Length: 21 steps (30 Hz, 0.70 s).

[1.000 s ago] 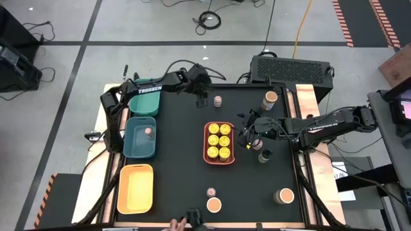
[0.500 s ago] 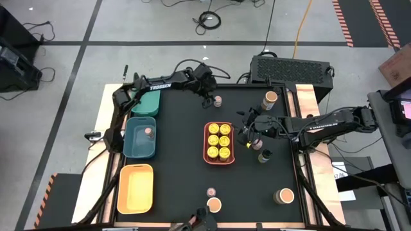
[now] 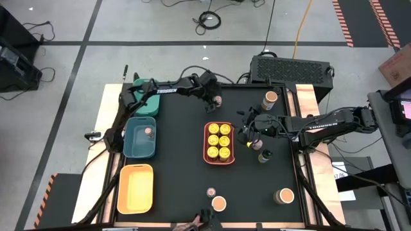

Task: Sort spices by type
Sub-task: Put the brown seasoning bottle in the blue bin

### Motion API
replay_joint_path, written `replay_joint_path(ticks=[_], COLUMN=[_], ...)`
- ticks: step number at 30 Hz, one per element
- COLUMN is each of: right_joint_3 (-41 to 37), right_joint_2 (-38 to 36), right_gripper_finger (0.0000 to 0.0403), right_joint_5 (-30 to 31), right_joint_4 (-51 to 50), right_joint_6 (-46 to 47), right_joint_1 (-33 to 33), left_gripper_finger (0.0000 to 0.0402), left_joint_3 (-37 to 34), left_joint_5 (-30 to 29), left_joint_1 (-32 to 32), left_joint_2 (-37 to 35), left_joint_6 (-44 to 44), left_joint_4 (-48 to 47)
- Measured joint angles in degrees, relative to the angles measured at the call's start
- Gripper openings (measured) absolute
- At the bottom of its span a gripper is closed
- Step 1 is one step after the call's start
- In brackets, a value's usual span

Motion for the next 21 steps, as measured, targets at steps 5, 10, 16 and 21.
replay_joint_path(ticks=[5, 10, 16, 21], right_joint_3=[0.00, 0.00, 0.00, 0.00], right_joint_2=[0.00, 0.00, 0.00, 0.00], right_gripper_finger=[0.0299, 0.0299, 0.0299, 0.0299], right_joint_5=[-0.02, -0.02, -0.02, -0.02], right_joint_4=[0.00, 0.00, 0.05, 0.07], right_joint_6=[0.00, 0.00, 0.00, 0.00], right_joint_1=[0.00, -0.02, -0.04, -0.04], left_gripper_finger=[0.0274, 0.0274, 0.0274, 0.0274], left_joint_3=[0.02, 0.03, 0.02, 0.02], left_joint_5=[-2.11, -2.05, -2.08, -1.99], left_joint_1=[-0.11, -0.27, -0.10, -0.15], left_joint_2=[1.26, 2.00, 2.43, 2.50], left_joint_6=[-0.43, -0.52, -0.81, 0.08], left_joint_4=[2.15, 5.16, 4.88, 4.90])
